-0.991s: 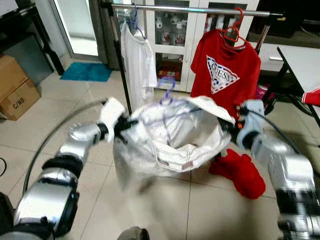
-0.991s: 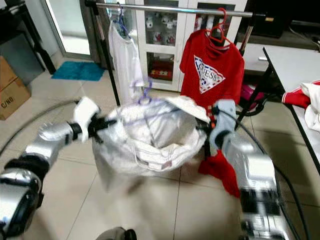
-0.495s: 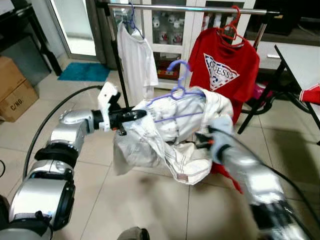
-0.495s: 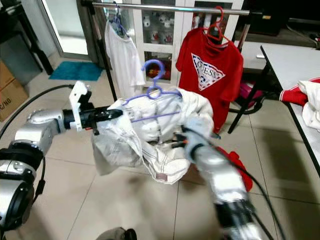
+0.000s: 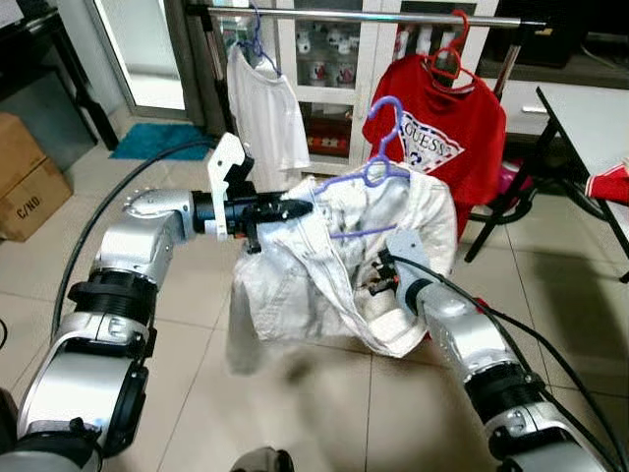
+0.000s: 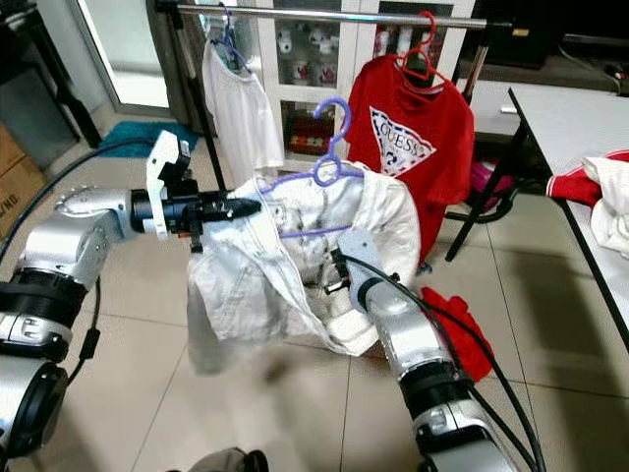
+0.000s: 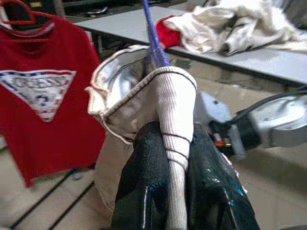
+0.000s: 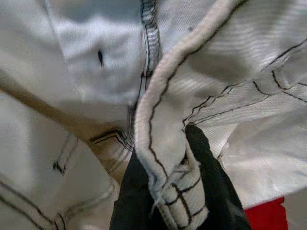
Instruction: Hang hanger
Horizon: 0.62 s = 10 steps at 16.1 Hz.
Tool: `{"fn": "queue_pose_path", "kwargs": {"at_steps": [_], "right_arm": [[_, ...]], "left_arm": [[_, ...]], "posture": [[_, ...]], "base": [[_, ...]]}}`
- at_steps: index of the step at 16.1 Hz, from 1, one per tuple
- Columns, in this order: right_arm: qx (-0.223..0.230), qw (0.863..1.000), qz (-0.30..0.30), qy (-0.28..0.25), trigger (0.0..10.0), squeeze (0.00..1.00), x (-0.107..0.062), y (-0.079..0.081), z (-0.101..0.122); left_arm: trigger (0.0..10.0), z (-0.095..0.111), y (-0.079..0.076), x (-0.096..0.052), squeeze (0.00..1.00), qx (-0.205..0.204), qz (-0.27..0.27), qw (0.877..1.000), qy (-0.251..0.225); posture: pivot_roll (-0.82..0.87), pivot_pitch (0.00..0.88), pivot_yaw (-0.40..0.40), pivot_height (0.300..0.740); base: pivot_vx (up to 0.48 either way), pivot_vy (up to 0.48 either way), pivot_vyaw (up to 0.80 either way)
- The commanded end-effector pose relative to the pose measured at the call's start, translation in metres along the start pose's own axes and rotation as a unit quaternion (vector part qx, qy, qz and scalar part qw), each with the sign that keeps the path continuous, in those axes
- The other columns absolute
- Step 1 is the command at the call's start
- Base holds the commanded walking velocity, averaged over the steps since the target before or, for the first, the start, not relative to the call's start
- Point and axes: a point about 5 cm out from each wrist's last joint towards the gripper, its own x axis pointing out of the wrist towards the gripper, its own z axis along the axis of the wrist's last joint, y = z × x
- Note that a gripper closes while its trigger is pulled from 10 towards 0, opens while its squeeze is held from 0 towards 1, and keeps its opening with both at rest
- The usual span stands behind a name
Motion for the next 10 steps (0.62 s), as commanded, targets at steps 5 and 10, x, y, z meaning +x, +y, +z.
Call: {"fn": "queue_pose_path", "kwargs": {"at_steps": [5,10], "right_arm": [[-0.020,0.999,0.020,0.028,0.0,0.00,0.001,0.006,-0.020],[-0.021,0.999,0.046,0.019,0.0,0.00,0.002,0.014,-0.025]], "left_arm": [[0.0,0.022,0.021,-0.019,0.00,0.066,0.117,0.990,-0.045],[0.0,0.038,0.021,-0.015,0.00,0.060,0.119,0.984,-0.119]], "posture": [[-0.11,0.000,0.065,0.740],[-0.11,0.000,0.054,0.740]], "base": [[0.000,0.000,0.00],[0.000,0.000,0.00]]}}
